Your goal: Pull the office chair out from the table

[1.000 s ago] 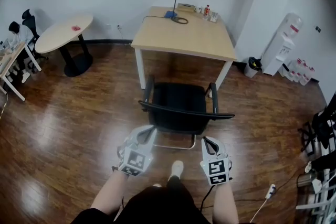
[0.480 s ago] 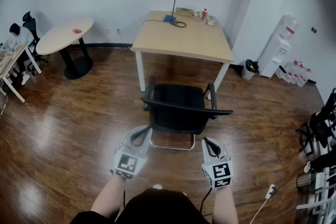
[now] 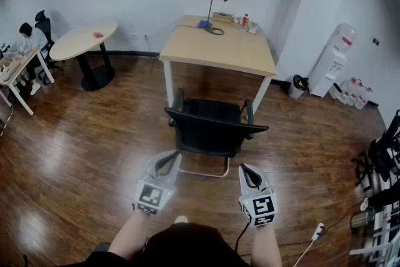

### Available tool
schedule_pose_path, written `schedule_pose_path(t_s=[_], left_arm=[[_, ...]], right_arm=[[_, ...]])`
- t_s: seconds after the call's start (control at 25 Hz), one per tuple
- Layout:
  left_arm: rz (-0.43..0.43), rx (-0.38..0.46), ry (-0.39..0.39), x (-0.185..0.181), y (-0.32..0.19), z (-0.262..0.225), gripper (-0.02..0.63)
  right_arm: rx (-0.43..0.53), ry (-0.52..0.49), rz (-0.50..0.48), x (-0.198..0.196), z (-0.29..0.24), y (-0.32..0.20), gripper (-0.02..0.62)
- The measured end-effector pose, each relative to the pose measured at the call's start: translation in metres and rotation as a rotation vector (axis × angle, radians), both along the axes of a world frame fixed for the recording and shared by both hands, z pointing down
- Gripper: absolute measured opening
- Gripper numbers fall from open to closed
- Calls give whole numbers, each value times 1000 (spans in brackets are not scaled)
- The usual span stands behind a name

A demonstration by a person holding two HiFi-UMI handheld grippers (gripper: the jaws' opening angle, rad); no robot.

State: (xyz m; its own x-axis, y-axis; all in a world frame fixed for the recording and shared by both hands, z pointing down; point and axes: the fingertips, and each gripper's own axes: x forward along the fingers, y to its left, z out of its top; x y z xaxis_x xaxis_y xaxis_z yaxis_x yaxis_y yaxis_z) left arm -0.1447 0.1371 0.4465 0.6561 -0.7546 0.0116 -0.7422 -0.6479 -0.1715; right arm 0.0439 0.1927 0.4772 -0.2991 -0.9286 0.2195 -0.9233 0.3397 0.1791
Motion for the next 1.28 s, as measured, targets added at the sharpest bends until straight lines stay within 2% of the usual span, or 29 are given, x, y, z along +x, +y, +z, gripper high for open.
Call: schedule_pose_path(t_s=[0.24, 0.56, 0.76, 1.0, 1.12, 1.28], left_arm=[[-8, -30, 20, 24, 40, -1, 2], [-24, -9, 21, 53, 80, -7, 2], [-72, -14, 96, 57, 102, -6, 2], [-123, -47, 246, 44, 122, -7, 2], [-125, -62, 261, 26, 131, -7, 2], [-146, -85, 256, 0, 137, -3, 2]], right_arm=[[-6, -8, -18, 22, -6, 38, 14], [35, -26, -36, 47, -12, 77, 14], [71, -52, -44, 56, -13, 97, 13], [102, -160, -65, 61, -20, 121, 13], [117, -233, -46, 60, -25, 133, 13], [125, -281, 20, 64, -27, 143, 12]])
